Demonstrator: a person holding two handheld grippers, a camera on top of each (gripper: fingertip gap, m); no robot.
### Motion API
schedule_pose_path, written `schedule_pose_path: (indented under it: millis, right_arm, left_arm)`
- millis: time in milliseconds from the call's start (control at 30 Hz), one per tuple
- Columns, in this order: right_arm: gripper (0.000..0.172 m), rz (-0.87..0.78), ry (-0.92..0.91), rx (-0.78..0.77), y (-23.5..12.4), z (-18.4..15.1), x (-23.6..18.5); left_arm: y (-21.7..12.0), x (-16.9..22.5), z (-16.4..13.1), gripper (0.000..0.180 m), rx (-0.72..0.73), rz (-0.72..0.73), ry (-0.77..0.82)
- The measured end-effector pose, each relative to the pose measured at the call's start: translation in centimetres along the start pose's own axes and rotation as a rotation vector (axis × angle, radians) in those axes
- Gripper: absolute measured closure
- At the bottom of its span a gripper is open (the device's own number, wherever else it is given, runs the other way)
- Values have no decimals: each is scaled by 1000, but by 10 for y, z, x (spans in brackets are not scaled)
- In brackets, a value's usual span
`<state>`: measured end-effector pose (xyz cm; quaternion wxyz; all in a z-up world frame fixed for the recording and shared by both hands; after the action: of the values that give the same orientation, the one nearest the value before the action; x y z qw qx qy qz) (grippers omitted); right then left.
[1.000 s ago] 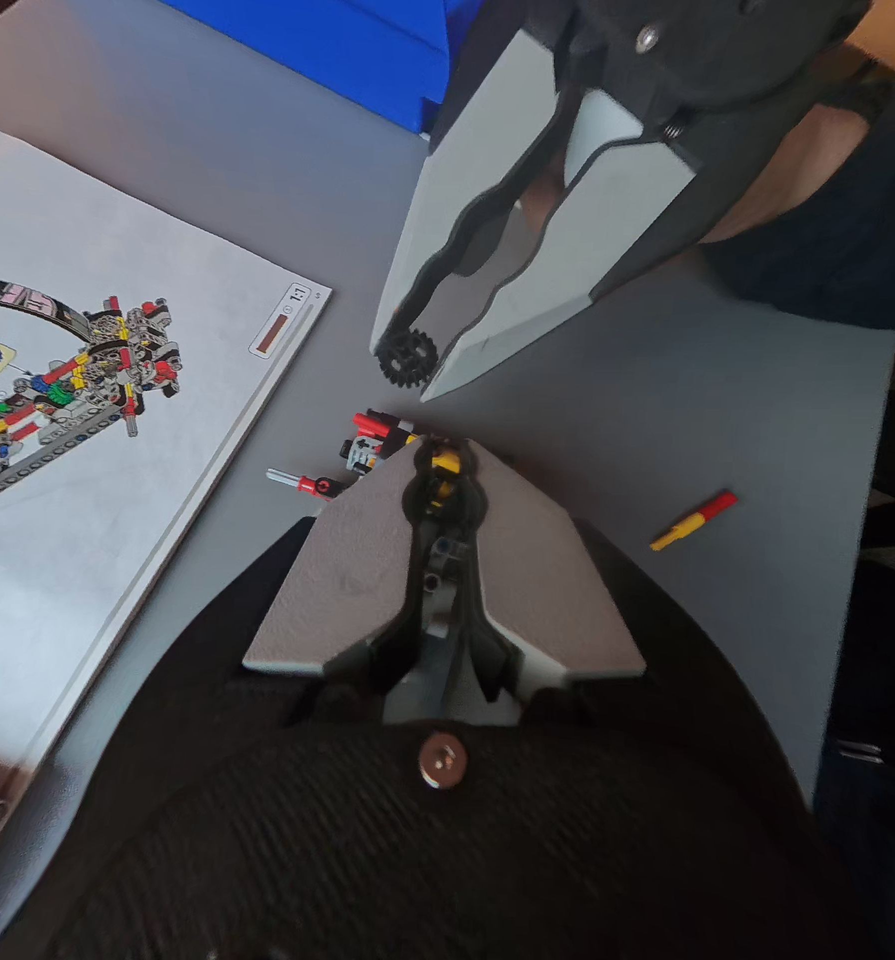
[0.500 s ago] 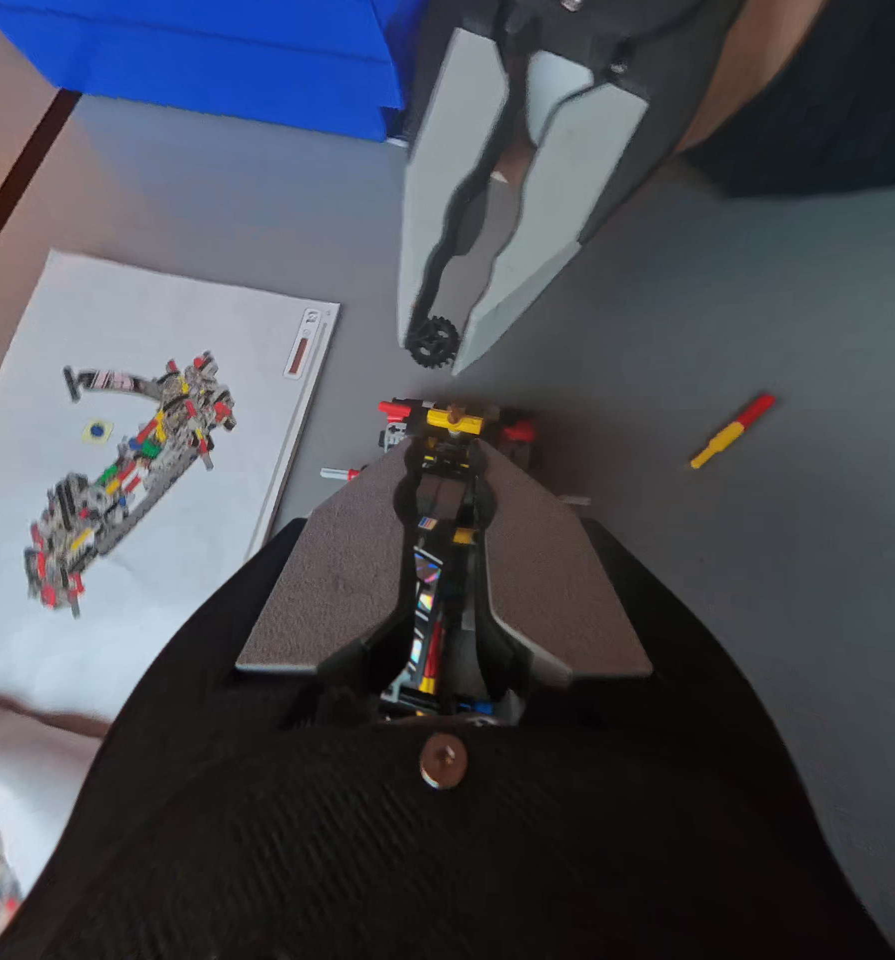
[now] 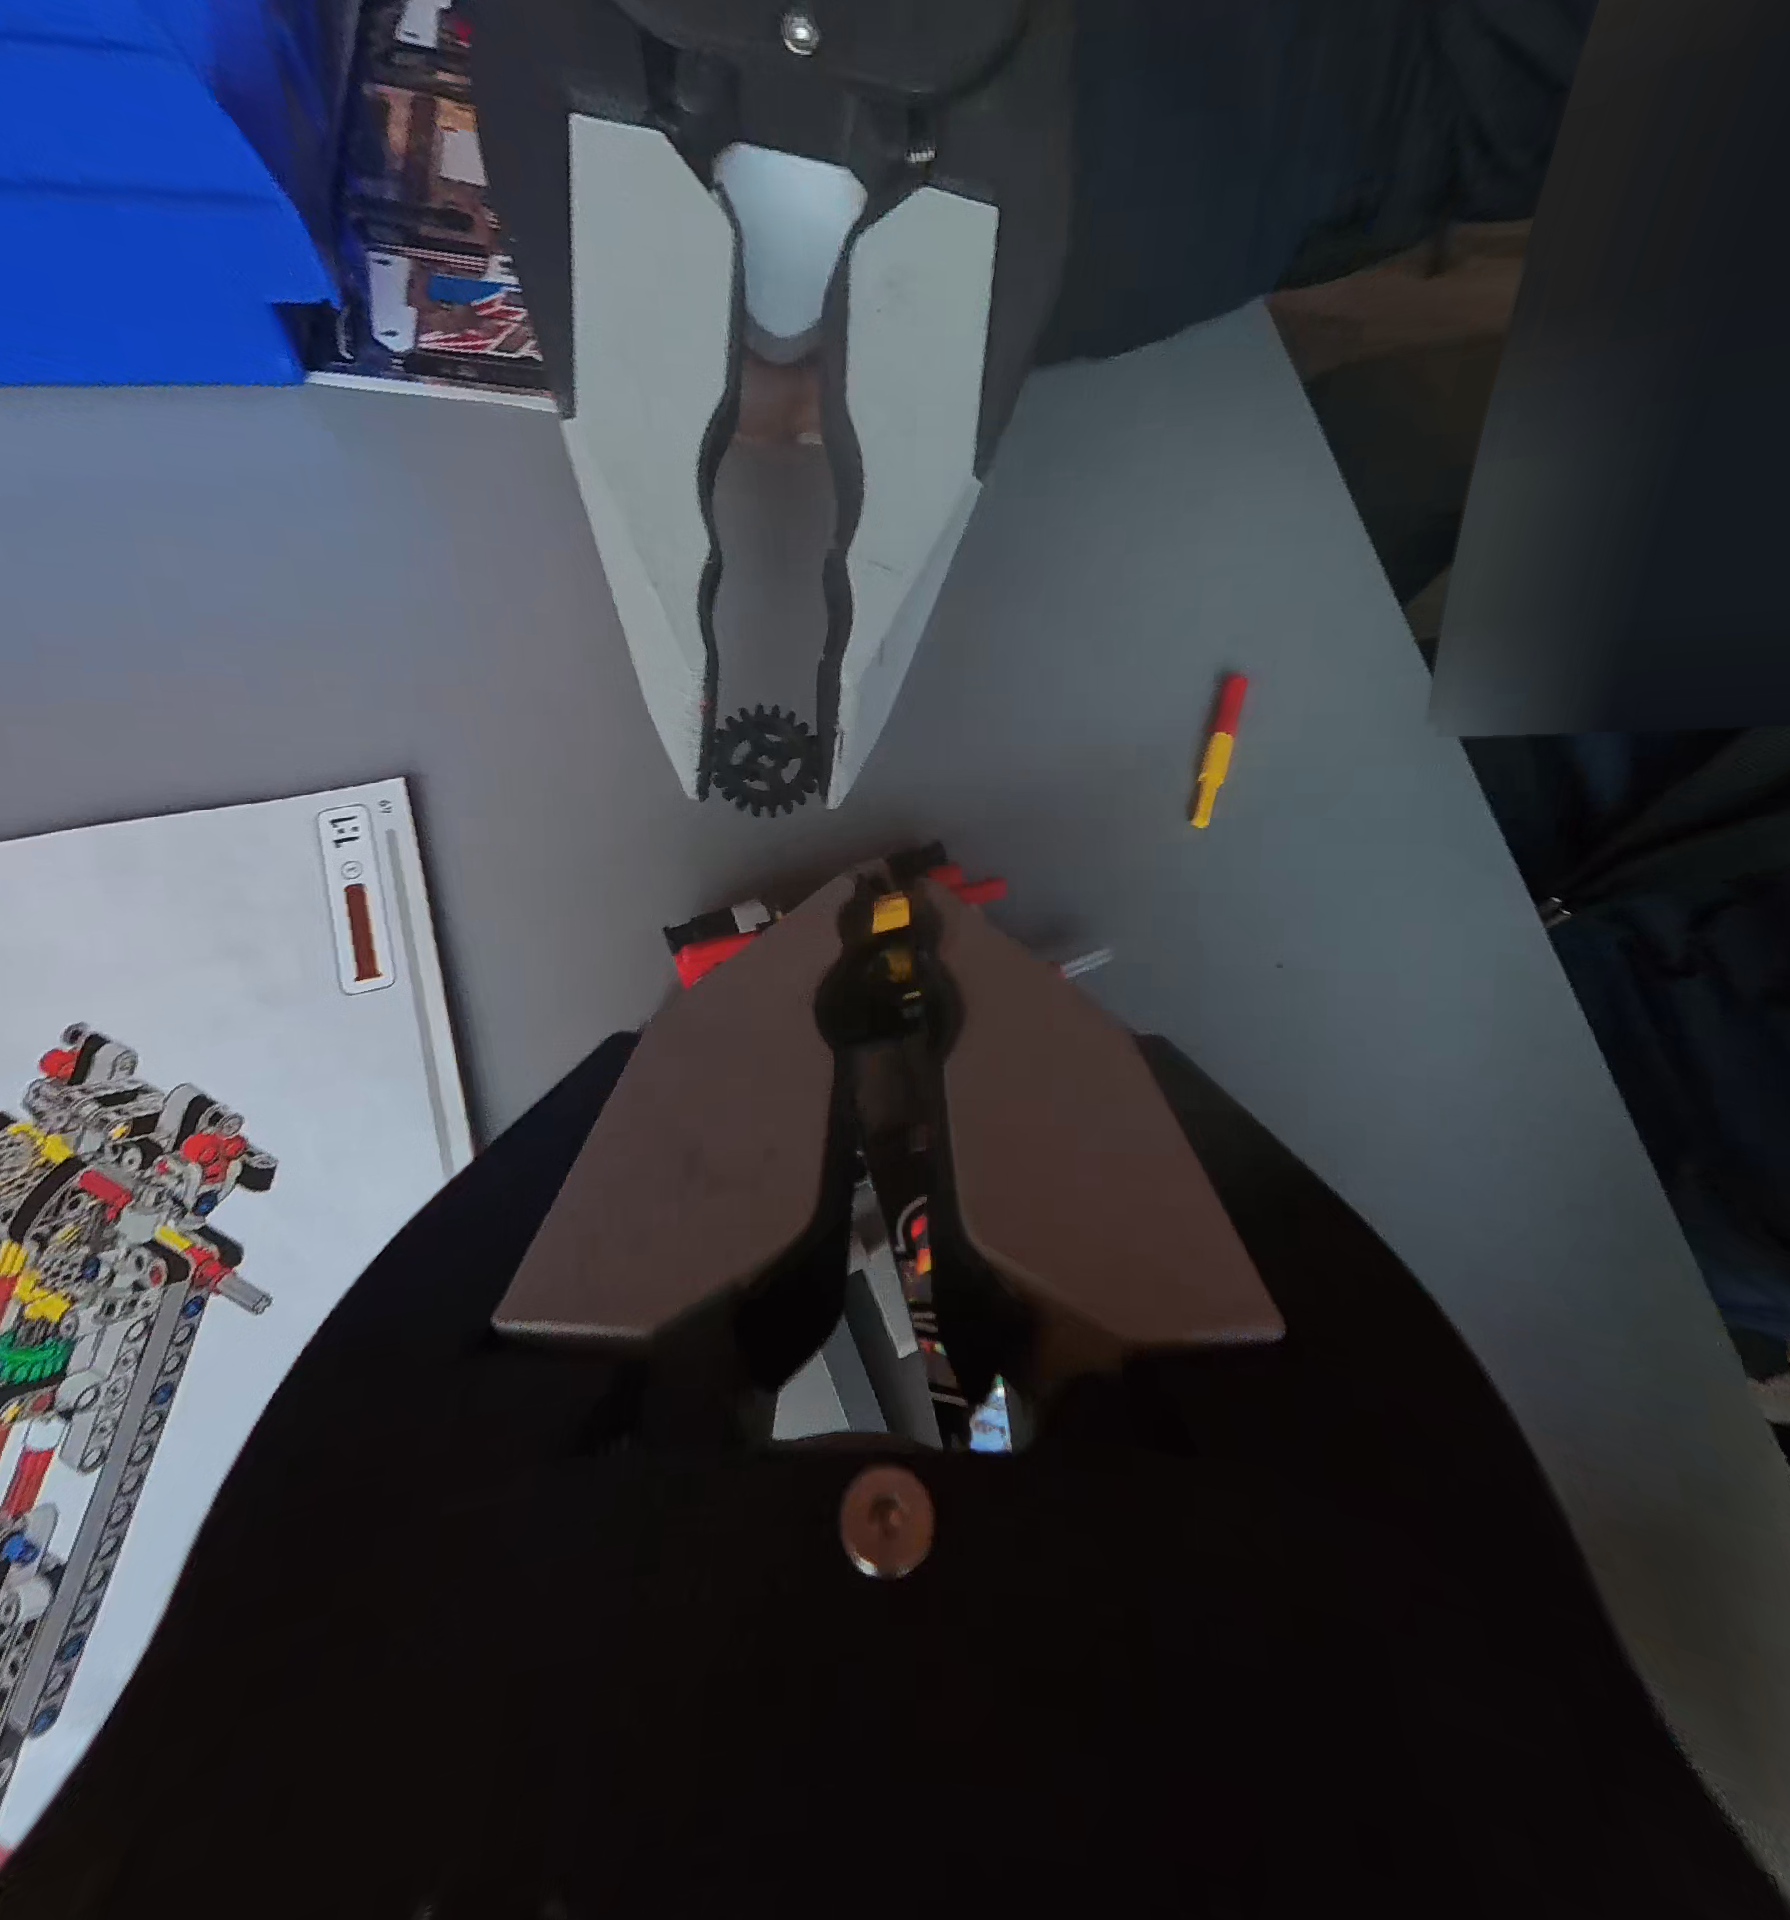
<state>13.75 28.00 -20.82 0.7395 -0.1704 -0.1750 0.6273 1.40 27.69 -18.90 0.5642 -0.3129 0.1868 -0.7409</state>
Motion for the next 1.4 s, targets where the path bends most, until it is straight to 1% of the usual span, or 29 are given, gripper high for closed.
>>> schedule_pose_path:
  millis: [167, 233, 333, 467, 633, 800, 967, 1100, 1233, 1267, 1400]
  right_arm:
    - [153, -2, 3, 5, -1, 0, 1]
    - [153, -4, 1, 7, -2, 1, 1]
    - [153, -7, -5, 8, -2, 1, 1]
    - [153, -9, -7, 14, -3, 3, 0]
    - [153, -8, -9, 24, -4, 4, -1]
    - [153, -6, -11, 21, -4, 4, -2]
    - [153, -3, -5, 25, -4, 5, -2]
    - [153, -3, -13, 23, -3, 5, -4]
    - [153, -3, -22, 22, -3, 5, -5]
    - [153, -1, -23, 23, -3, 5, -5]
    - [153, 2, -25, 28, -3, 5, -5]
  left_arm:
    - [3, -2, 1, 179, -16, -40, 15]
    - [3, -6, 2, 170, -21, -33, 10]
    - [2, -9, 1, 169, -32, -33, 21]
    - [7, -8, -1, 178, -48, -40, 26]
    - [7, -6, -3, 179, -28, -10, 28]
    - [8, -2, -3, 179, -23, 88, -41]
    - [9, 6, -2, 179, -11, 216, -166]
    - [11, 9, -1, 179, -2, 284, -254]
    - [14, 16, 0, 179, -15, 295, -209]
    - [14, 16, 0, 177, -15, 284, -208]
    - [8, 19, -1, 159, -12, 254, -195]
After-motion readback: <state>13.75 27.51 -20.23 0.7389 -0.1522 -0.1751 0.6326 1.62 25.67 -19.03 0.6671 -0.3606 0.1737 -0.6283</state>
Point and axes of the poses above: each gripper's, where its closed fingertips meet, y out along the fingers, z out of its top, x = y × z across the jaws, the point moved 7 cm from there along -y, back along the fingers, and after that the axes turned 4 degrees about -z, right-handed, at the moved point
